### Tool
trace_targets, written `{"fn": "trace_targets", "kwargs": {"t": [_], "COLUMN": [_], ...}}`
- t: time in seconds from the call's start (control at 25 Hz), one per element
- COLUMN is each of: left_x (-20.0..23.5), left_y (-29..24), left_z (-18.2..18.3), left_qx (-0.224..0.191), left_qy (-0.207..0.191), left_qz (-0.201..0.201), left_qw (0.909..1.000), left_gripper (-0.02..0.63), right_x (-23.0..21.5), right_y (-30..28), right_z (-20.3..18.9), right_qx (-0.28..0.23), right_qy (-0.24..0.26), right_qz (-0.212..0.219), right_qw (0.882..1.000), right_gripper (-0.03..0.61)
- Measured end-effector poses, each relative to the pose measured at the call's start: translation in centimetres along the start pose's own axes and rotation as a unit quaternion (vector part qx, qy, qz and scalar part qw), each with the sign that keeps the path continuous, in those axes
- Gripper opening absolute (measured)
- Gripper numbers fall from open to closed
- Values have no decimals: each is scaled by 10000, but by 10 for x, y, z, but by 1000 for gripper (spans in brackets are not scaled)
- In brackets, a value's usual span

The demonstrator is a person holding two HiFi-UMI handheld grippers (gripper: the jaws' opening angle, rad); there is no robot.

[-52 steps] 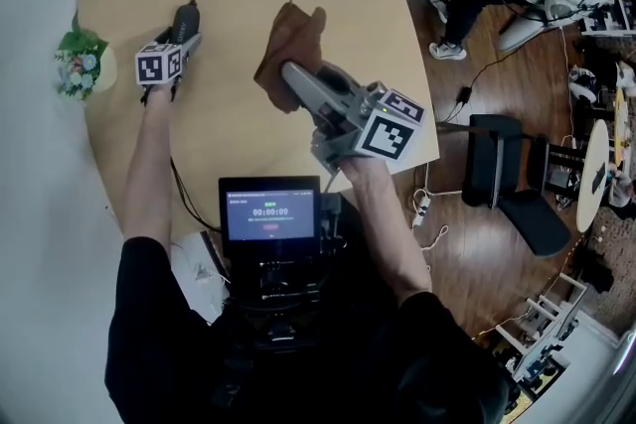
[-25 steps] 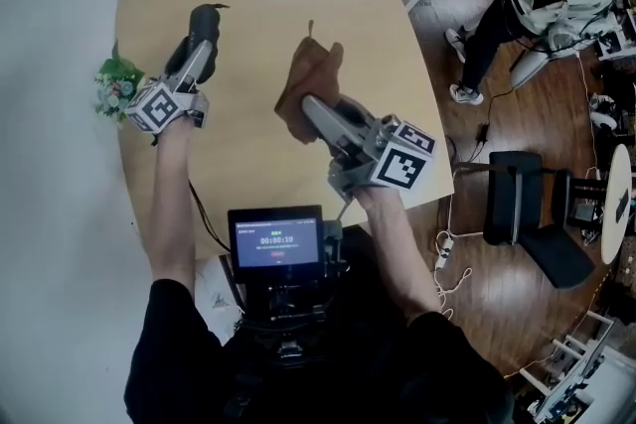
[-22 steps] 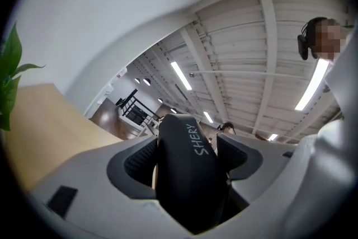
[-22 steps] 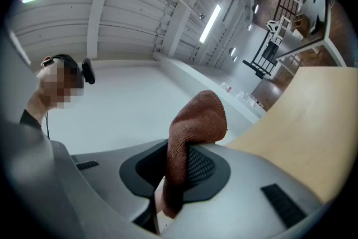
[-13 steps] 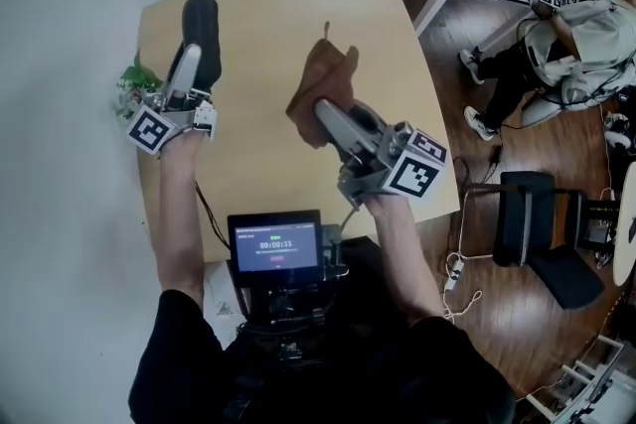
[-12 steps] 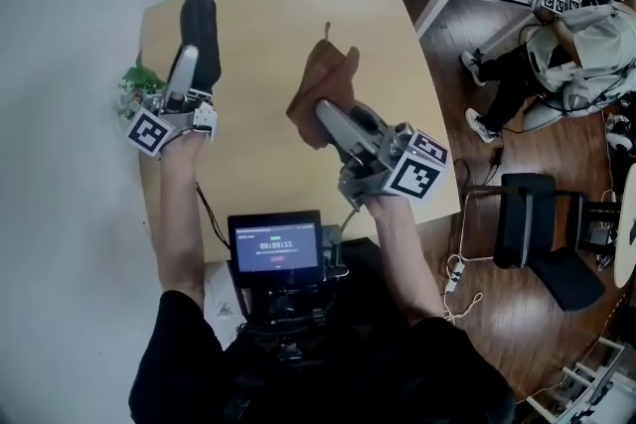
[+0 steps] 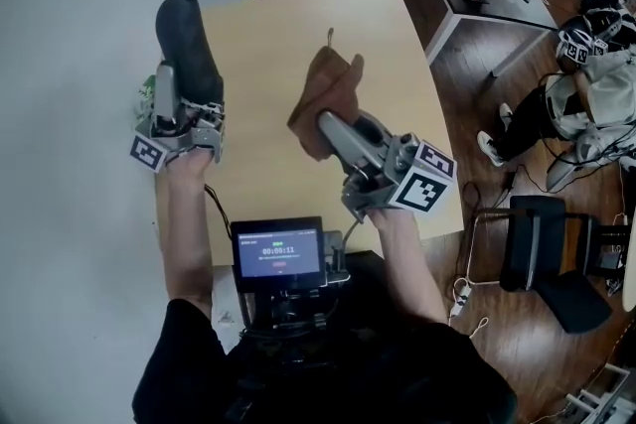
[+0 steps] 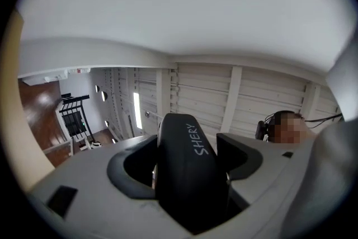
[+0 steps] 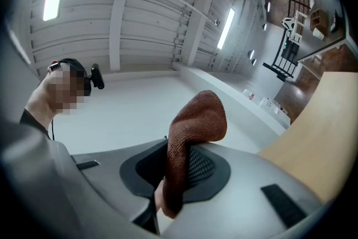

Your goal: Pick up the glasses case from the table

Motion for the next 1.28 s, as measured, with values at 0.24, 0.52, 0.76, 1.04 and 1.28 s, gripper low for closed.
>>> {"fn": "trace_targets", "kwargs": {"t": [0.24, 0.52, 0.76, 1.04, 1.28], "left_x": [-18, -37, -45, -51, -54], "left_y": [-13, -27, -32, -34, -38], "left_z": [0, 3, 3, 4, 4], "left_qx": [-315, -408, -471, -584, -544], "left_qy": [163, 127, 132, 74, 46], "left_qz": [-458, -908, -1110, -1341, -1391], "left_qw": [9983, 9950, 9926, 9892, 9888], "left_gripper": [339, 339, 339, 339, 339], "right_x": [6, 15, 20, 19, 20], "right_y": [-3, -6, -7, -7, -8], "right_z": [3, 1, 4, 6, 8], "right_qx": [-68, -105, -147, -160, -159], "right_qy": [-22, -23, 70, 129, 115], "right_qz": [250, 574, 698, 821, 889], "right_qw": [9997, 9983, 9974, 9964, 9958], "right_gripper": [60, 60, 58, 58, 58]}}
Point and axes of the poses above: the fingertips, and each gripper's own axes: y backward along the fingers, x to its left, z out of its top, the point moved 8 cm from there along y, backward along the fingers, and after that the axes turned 12 degrees about -z, right-handed, at the moved point
